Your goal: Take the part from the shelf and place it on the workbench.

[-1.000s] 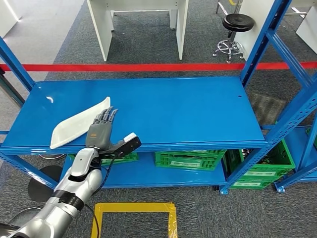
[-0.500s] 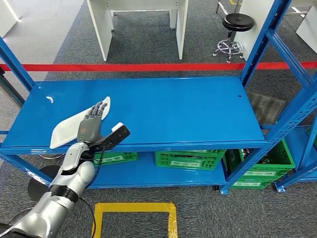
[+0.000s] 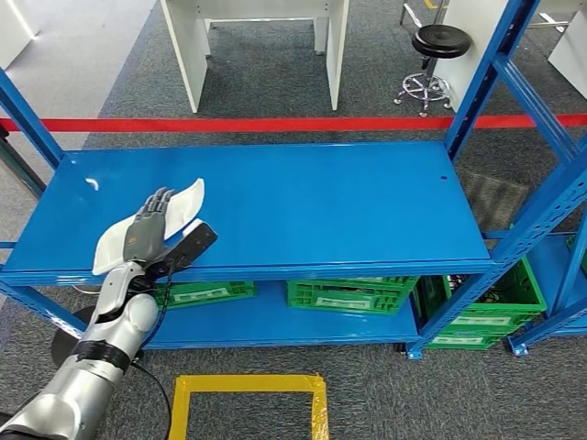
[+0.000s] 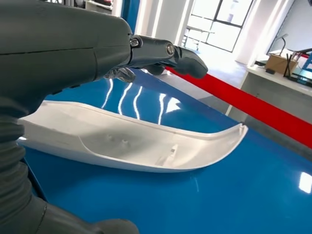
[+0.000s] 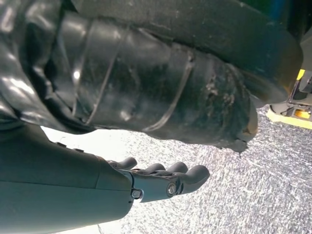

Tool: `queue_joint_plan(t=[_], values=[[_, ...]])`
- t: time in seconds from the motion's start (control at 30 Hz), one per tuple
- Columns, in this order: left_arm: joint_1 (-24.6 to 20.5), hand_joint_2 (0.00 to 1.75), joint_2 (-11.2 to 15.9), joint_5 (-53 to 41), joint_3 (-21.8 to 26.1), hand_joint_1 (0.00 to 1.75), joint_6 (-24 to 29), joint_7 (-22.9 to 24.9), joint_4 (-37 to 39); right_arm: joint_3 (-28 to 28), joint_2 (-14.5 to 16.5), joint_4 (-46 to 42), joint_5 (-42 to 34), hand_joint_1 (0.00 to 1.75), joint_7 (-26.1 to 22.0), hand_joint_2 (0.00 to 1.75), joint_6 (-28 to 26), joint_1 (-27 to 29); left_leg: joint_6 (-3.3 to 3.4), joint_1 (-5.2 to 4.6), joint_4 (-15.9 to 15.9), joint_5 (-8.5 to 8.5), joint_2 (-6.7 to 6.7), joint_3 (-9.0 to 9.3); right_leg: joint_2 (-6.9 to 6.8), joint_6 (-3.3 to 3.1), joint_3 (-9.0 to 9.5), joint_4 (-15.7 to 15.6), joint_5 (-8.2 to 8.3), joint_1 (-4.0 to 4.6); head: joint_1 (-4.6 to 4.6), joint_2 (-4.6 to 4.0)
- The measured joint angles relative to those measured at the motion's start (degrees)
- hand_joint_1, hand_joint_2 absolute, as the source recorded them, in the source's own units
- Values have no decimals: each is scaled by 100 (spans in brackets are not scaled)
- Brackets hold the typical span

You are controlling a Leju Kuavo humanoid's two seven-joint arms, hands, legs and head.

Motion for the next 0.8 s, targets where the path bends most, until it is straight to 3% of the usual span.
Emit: queue_joint_plan(t=[0.33,0.8], values=[[225,175,128,6,-2,0,-666,80,-601,-4,0,1,-95,0,1,0,-56,6,0,0,0,0,0,-2,0,0,-1,0,0,0,-1,0],[438,175,274,202,-28,0,-760,132,-1344,-36,0,1,-194,0,-16,0,-96,9,0,0,0,0,0,-2,0,1,-2,0,1,0,-1,0]])
